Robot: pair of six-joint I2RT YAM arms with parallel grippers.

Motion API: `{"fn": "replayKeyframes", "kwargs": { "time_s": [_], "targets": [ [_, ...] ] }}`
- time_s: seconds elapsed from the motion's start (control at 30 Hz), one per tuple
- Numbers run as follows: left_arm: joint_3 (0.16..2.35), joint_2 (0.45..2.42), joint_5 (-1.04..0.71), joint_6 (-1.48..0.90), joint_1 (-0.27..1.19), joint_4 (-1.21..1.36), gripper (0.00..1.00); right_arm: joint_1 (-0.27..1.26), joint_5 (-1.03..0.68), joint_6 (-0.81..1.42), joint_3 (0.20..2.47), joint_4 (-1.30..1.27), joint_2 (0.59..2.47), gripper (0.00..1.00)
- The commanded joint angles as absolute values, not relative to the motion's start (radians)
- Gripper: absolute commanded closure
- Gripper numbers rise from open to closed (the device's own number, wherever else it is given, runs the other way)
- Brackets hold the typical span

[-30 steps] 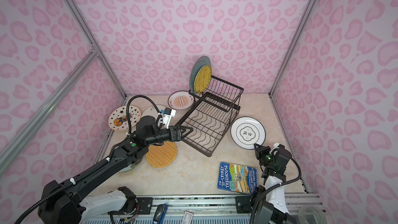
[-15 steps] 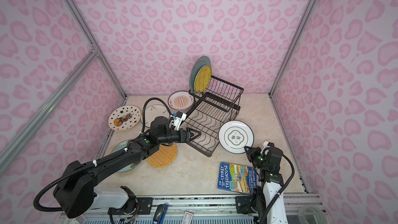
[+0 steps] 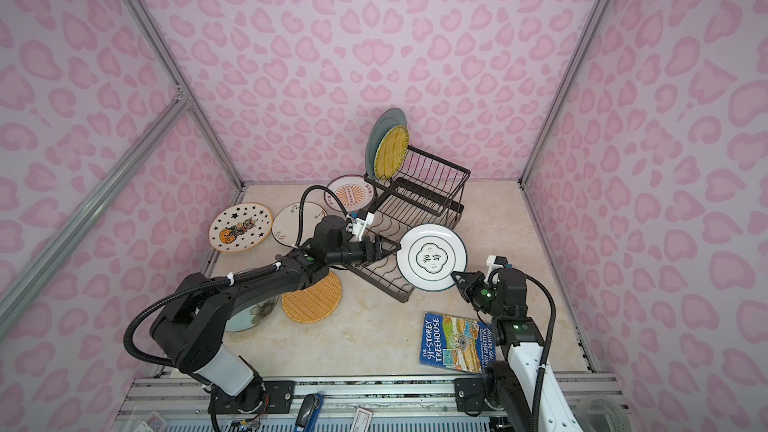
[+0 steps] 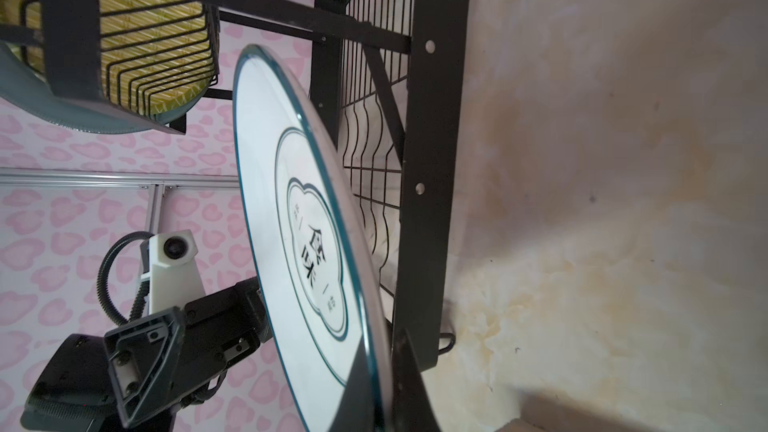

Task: Load the plates into the dish rack
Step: 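Grasp the plate's rim with the left gripper beside the right gripper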

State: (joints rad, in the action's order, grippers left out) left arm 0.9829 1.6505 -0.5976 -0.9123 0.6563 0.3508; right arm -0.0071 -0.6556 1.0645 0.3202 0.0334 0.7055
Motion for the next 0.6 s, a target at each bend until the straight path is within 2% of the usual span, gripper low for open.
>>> {"fn": "replayKeyframes", "kwargs": {
  "time_s": [0.0, 0.3, 0.57],
  "targets": [
    [1.019, 1.687, -0.603, -0.922, 0.655, 0.383, 0.21, 0.013, -0.653, 1.077, 0.339, -0.060, 0.724, 1.00],
    [1.051, 1.724, -0.603, -0.930, 0.657, 0.367, 0.48, 0.032, -0.670, 1.095, 0.341, -0.119, 0.761, 1.00],
    [1.075, 1.747, -0.606, -0.955, 0.656, 0.343, 0.78, 0.038, -0.676, 1.095, 0.346, -0.139, 0.777, 1.00]
  ]
}}
